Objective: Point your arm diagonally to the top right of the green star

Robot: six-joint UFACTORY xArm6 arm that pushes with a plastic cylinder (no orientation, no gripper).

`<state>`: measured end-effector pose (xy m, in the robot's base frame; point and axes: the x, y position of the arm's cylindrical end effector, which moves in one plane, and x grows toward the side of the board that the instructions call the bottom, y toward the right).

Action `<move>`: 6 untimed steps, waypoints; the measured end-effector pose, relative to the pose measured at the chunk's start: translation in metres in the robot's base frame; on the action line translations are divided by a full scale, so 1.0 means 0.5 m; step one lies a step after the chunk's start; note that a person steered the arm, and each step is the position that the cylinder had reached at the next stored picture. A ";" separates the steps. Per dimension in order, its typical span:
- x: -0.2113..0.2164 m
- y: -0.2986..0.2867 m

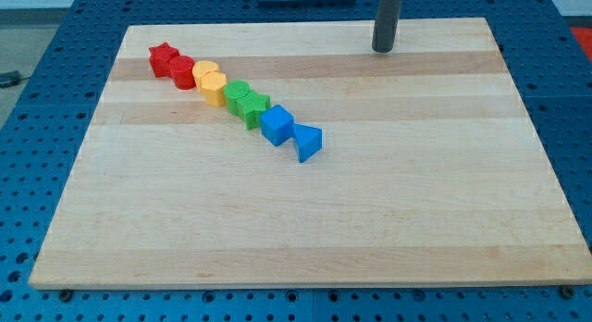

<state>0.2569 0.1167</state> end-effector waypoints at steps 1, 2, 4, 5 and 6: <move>0.004 0.000; 0.038 -0.001; 0.049 -0.041; 0.051 -0.136; 0.024 -0.192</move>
<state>0.2689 0.0208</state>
